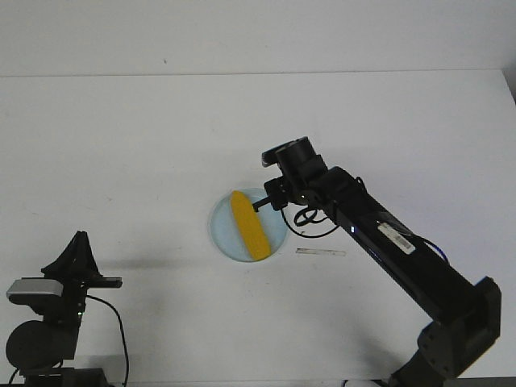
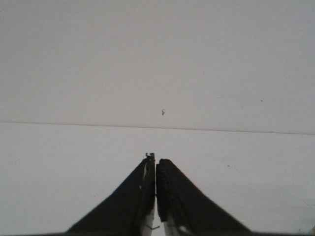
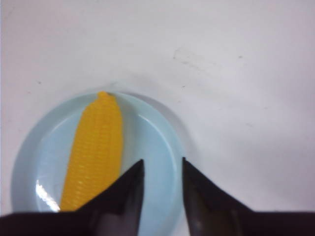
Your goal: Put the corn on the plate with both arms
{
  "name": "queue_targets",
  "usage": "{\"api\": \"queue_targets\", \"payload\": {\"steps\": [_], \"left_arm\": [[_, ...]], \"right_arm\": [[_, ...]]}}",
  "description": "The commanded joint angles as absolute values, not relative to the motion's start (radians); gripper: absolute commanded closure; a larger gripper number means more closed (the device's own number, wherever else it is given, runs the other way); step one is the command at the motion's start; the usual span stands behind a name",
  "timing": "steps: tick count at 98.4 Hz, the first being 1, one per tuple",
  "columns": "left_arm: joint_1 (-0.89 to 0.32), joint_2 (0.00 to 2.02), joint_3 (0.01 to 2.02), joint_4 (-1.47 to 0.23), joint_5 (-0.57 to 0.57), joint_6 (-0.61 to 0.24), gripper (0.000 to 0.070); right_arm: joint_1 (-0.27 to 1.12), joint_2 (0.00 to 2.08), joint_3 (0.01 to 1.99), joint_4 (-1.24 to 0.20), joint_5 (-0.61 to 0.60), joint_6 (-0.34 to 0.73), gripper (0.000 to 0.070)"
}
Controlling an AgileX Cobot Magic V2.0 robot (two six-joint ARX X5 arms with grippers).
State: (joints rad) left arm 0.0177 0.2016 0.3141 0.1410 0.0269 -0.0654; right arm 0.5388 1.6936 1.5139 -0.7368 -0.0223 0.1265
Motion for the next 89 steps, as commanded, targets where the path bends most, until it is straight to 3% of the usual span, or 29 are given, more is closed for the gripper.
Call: {"api": "queue_targets", "payload": {"steps": [1,34,47,68,89], "left_arm": [[0.02,0.199,0.326,0.151,0.025,-0.053,0.0699],[0.02,0.199,0.326,0.151,0.025,-0.053,0.0699],[0.02,0.199,0.326,0.151,0.025,-0.053,0.0699],[0.02,0.199,0.326,0.151,0.025,-0.053,0.0699],[0.02,0.199,0.326,0.151,0.025,-0.053,0.0699]], "right_arm": [[0.529,1.647,1.454,-0.678,-0.019,0.087,0.0658],[0.378,1.266,0.936,-0.287,-0.017,0.068,0.0682],[0.301,1.109,0.757,-0.154,0.022,0.011,0.0682],[0.17,0.858,0.532,-0.082,0.065,-0.001,0.0683],[0.059,0.602,0.404,-0.083,0.062,0.055,0.0683]]}}
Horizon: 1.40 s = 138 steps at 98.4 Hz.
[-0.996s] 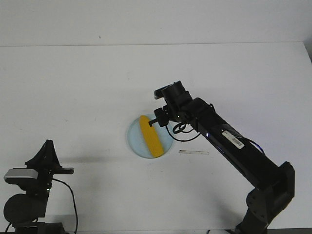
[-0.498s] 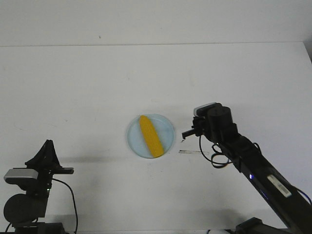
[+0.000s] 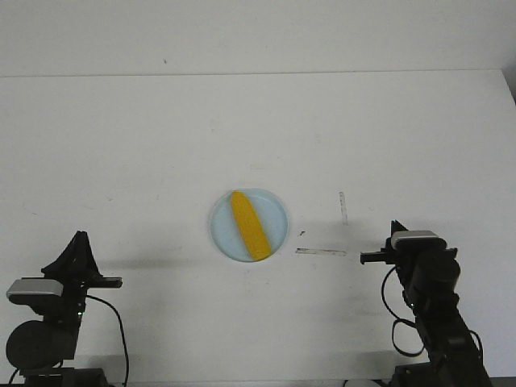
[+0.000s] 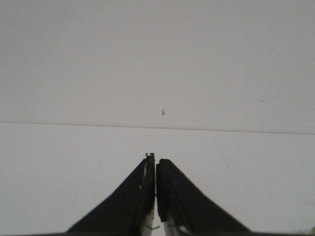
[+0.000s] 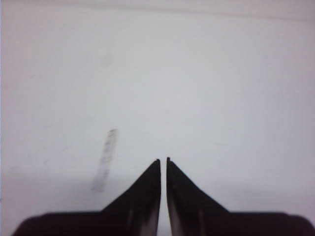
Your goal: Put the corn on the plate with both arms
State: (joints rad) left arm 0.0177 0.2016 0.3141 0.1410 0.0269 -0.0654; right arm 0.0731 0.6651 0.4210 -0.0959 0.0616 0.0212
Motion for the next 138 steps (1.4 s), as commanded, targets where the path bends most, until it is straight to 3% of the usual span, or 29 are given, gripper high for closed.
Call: {"api": "queue_targets", "payload": {"steps": [1,23,50,138], "left_arm": [[0.02,0.199,0.326,0.151,0.025,-0.053,0.0699],[0.02,0.199,0.326,0.151,0.025,-0.053,0.0699],[0.02,0.199,0.326,0.151,0.025,-0.053,0.0699],[0.02,0.198,0.324,0.151,0.025,-0.053,0.0699]], "right_arm": [[0.055,0.589,0.4,-0.083,0.061,0.059,0.0683],[0.017,0.347,0.379,-0.188,0.06,0.062,0.0683],[0.017,0.196,0.379,-0.194,0.06,0.062,0.0683],[0.017,0.169,0.379,-0.157,0.06,0.062,0.0683]]}}
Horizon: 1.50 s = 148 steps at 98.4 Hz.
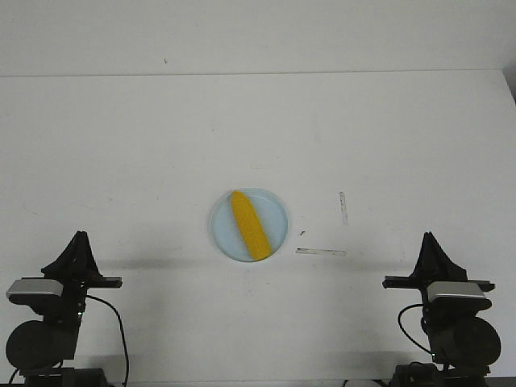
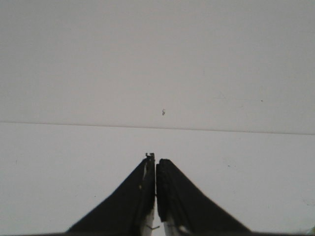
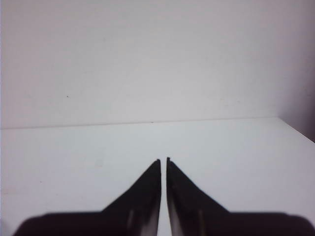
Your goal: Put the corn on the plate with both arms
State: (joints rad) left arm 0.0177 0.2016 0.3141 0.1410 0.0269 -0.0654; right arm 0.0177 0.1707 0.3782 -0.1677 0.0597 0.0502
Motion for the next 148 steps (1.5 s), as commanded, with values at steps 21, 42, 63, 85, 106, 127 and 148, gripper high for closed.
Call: {"api": "queue_targets", "payload": {"steps": [21,42,63,85,106,127,148], "left_arm": [[0.014,0.172,0.281,0.164,0.025,-0.073,0.0699],[0.014,0.13,0.142,0.264,0.025,-0.08,0.0699],[0.014,0.073,0.048,0.254,0.025,-0.079,0.0699],[0.011,0.003,0.013,0.181,0.017,-0.078,0.0699],[0.011,0.003,0.013,0.175,0.018,-0.079,0.0699],[0.011,0.003,0.013,0.174,0.017,-0.079,0.0699],[0.011,0.003,0.013,0.174,0.018,-0.079,0.0699]], "right_arm": [[0.017,0.169,0.379,-0.157,0.06,0.062,0.0683],[0.017,0.169,0.379,-0.157,0.06,0.062,0.0683],[0.017,0.169,0.379,-0.157,0.06,0.062,0.0683],[0.017,0.169,0.379,-0.157,0.06,0.062,0.0683],[0.017,0.17,0.379,-0.157,0.06,0.062,0.0683],[0.017,0.17,0.379,-0.157,0.06,0.062,0.0683],[0.017,0.17,0.379,-0.157,0.06,0.062,0.0683]]}}
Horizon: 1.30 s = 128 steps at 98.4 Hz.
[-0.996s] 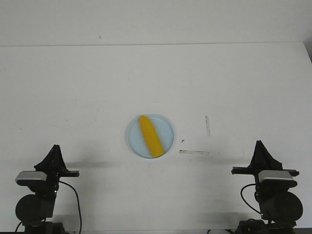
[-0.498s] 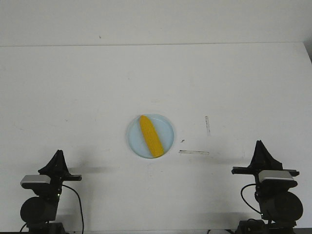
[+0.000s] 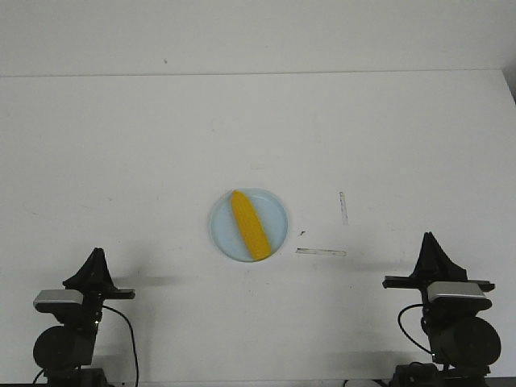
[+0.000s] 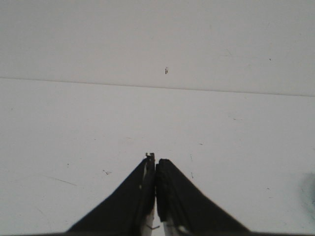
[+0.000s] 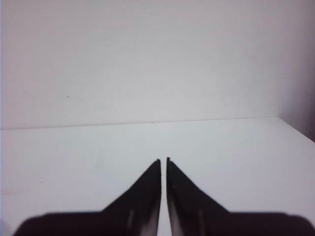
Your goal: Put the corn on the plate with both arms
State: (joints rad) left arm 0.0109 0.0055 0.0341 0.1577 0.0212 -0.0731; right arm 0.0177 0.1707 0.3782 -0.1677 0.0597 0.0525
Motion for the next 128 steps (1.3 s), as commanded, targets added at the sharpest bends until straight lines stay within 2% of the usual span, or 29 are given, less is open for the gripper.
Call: {"api": "queue_targets", "payload": {"steps": [1,79,108,128], "left_arm": [[0.011,0.003,0.013,0.174,0.018,-0.079,0.0699],[0.011,0.003,0.013,0.174,0.017,-0.079,0.0699],[0.011,0.003,0.013,0.174,0.017,-0.079,0.0699],[0.011,0.003,0.013,0.174,0.018,-0.079,0.0699]], "right_arm": [[0.017,0.17,0.379,-0.157,0.06,0.062,0.0683],[0.015,0.166,0.371,-0.159,0.052,0.049,0.0683],[-0.019,0.071,0.214,-0.119,-0.028,0.049,0.0683],[-0.018,-0.001,0.108,-0.102,-0.035,0.048,0.0683]]}}
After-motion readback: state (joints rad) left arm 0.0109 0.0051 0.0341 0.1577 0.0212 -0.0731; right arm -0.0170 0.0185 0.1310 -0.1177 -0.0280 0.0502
